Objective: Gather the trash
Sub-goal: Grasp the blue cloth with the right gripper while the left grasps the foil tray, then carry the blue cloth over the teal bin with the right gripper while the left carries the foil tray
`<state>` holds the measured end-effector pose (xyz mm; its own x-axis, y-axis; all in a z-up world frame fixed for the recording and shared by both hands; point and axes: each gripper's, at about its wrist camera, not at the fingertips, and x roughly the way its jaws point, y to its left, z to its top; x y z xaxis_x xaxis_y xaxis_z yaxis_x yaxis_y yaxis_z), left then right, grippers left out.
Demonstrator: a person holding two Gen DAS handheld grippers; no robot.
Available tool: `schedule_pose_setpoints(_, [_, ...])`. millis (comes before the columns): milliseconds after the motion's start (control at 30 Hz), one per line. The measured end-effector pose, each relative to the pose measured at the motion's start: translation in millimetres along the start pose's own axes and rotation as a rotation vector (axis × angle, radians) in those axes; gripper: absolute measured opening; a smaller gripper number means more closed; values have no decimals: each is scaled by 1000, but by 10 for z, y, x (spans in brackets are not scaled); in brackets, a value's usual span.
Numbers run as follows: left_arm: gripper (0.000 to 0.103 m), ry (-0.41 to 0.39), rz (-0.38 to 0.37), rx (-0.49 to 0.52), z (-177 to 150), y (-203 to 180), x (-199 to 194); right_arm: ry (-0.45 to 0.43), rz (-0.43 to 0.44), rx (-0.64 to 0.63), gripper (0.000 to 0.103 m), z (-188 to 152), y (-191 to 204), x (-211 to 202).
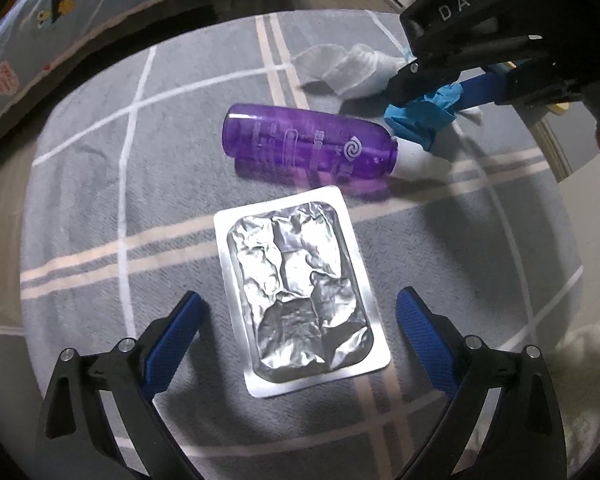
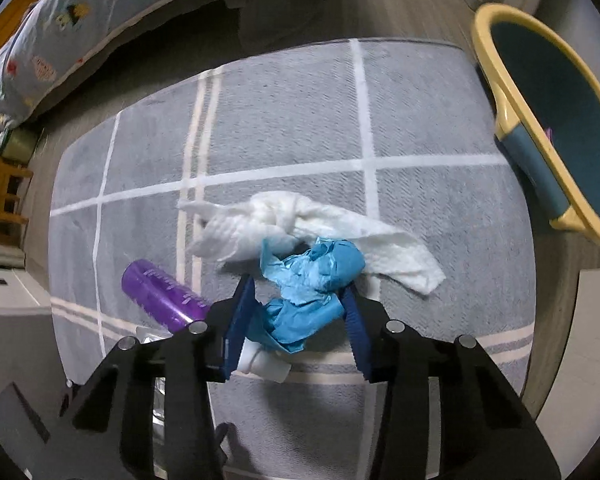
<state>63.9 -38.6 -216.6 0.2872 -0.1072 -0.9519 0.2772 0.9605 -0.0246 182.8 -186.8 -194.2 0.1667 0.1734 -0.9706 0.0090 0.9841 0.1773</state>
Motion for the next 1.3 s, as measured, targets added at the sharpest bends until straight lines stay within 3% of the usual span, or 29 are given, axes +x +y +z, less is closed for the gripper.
schedule_pose_setpoints(33, [95, 2, 2, 0, -7, 4, 11, 1, 3, 0, 29, 1, -1, 5])
schedule_pose_setpoints(67, [94, 0, 3, -3, -9, 10, 12, 2, 4, 1, 29, -2, 18, 15])
schedule_pose_setpoints(200, [72, -20, 22, -12, 21, 56, -25, -7, 7, -8, 29, 0, -13, -14])
schedule_pose_setpoints(433, [71, -21, 9, -33, 86, 154, -45, -43, 28, 0, 29, 7, -70, -144])
schedule_pose_setpoints(933, [70, -155, -4, -98, 247, 292, -487, -158, 82, -6, 29, 189, -64, -536])
schedule_pose_setpoints(1300, [70, -324, -32, -71, 482, 206, -999, -245, 154, 1, 29, 292, -167, -899])
